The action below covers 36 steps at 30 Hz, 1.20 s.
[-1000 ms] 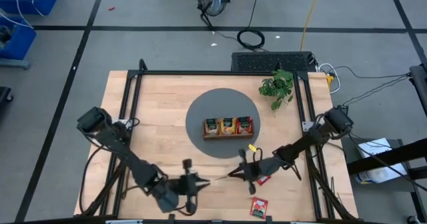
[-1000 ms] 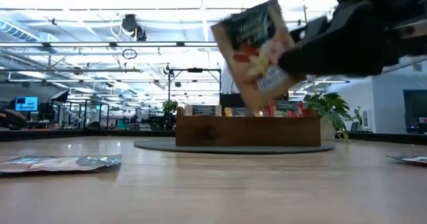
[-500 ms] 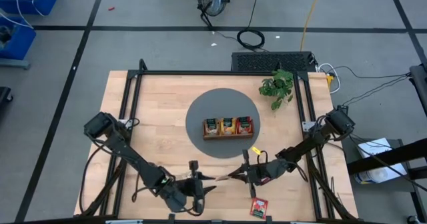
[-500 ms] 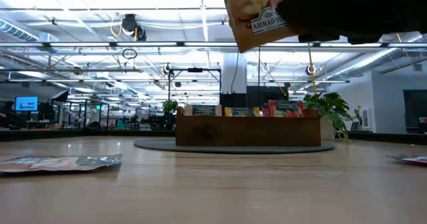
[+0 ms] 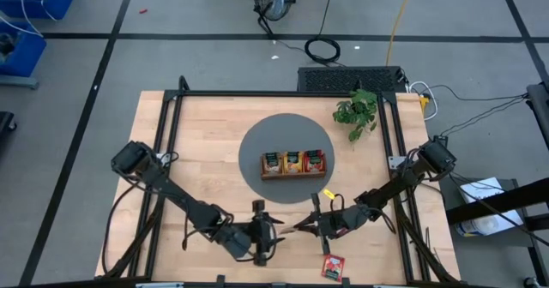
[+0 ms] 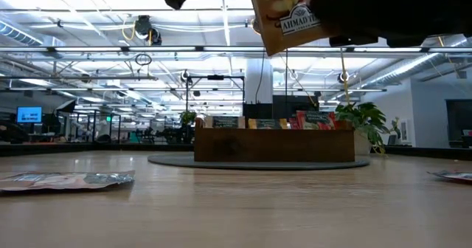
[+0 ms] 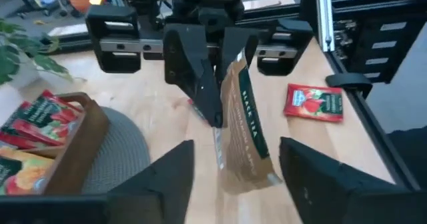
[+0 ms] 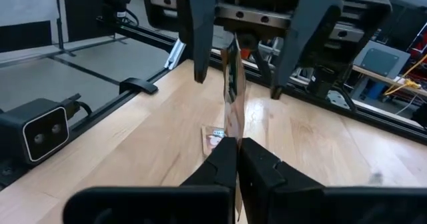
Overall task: Pick & Place Tea
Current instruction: Put the top brown tea bag into the left slot of the wooden organizer
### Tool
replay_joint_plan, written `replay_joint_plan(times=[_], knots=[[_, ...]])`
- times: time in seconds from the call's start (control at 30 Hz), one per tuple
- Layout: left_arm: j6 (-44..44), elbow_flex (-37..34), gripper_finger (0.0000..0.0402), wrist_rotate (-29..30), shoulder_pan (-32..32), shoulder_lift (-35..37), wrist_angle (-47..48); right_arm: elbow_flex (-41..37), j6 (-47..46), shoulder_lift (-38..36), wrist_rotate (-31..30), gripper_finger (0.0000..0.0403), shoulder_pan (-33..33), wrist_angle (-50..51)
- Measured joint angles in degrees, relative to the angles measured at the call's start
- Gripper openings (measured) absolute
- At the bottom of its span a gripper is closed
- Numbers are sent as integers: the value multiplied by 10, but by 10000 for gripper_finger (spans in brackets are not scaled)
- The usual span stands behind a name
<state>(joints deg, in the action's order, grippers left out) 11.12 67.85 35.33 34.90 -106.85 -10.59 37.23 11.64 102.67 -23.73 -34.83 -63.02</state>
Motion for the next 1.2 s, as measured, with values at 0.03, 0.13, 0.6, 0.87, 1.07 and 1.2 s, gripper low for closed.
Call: replay_joint_plan(times=[0.03, 0.13, 0.6, 0.87, 1.07, 1.2], knots=[[3, 0, 202, -8, -3, 0, 0, 0, 0, 0, 0, 1, 0, -1], [5, 0, 141, -34, -12, 0, 1, 0, 0, 0, 0, 0, 0, -1], [-5, 0, 5, -36, -9, 0, 25, 0, -61, -10, -1, 33, 7, 79], [19, 0, 4, -33, -2, 1, 49, 0, -147, -128, -3, 127, 6, 257], [55, 1, 5, -19, -9, -6, 74, 14, -167, -179, 13, 164, 13, 301], [61, 1, 7, -19, -18, -13, 71, 64, -205, -168, 58, 171, 34, 398]])
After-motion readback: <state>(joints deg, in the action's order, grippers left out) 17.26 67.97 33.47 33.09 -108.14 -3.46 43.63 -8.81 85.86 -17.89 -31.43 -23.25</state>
